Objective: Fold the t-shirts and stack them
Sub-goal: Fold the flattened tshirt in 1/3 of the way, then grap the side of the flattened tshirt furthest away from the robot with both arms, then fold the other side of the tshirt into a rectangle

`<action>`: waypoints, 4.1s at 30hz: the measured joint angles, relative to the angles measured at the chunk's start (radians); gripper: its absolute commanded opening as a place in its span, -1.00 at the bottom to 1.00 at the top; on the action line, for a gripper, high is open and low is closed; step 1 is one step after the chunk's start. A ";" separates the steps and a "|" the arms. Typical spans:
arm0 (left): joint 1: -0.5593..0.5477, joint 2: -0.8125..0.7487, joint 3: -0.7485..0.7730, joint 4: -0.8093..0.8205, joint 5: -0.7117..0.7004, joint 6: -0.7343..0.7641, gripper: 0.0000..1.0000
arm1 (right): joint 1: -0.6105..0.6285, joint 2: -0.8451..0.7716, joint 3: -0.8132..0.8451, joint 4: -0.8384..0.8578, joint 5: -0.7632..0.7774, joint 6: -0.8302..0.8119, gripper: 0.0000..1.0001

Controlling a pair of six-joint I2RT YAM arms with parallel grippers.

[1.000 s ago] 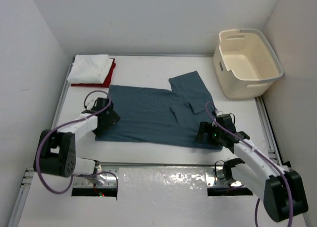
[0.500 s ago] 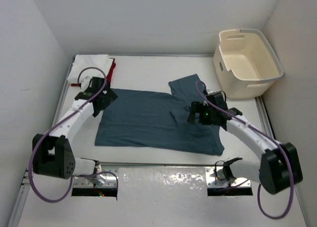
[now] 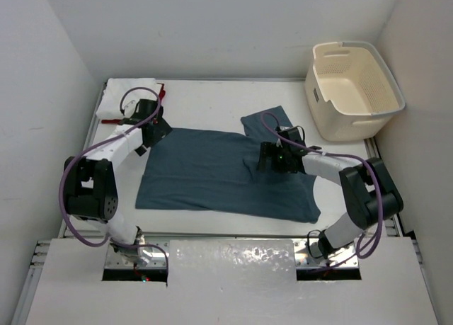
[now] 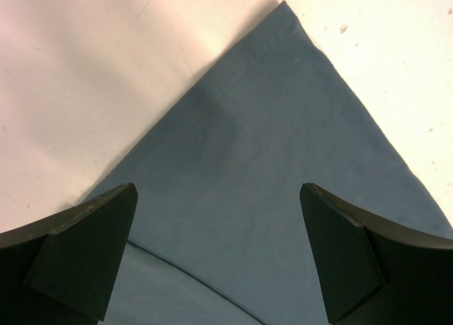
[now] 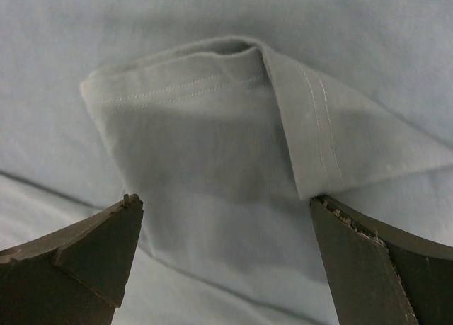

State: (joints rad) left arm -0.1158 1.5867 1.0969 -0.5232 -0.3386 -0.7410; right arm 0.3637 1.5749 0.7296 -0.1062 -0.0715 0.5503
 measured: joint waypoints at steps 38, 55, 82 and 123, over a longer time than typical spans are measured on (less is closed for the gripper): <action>0.013 0.444 0.385 0.051 -0.066 0.126 0.75 | -0.151 0.739 1.052 -0.105 0.257 -0.299 0.98; 0.013 0.597 0.500 0.016 -0.134 0.165 0.04 | -0.175 0.930 1.300 -0.169 0.254 -0.319 0.98; 0.013 0.569 0.460 0.026 -0.098 0.169 -1.00 | -0.184 0.834 1.102 -0.121 0.267 -0.271 -0.44; -0.086 -0.124 -0.214 0.010 -0.272 0.007 -1.00 | -0.111 -0.735 -0.151 -0.318 0.315 -0.235 -1.00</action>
State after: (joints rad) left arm -0.2016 1.4624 0.8833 -0.5133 -0.6106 -0.7341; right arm 0.2523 0.8402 0.5785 -0.4244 0.2436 0.3153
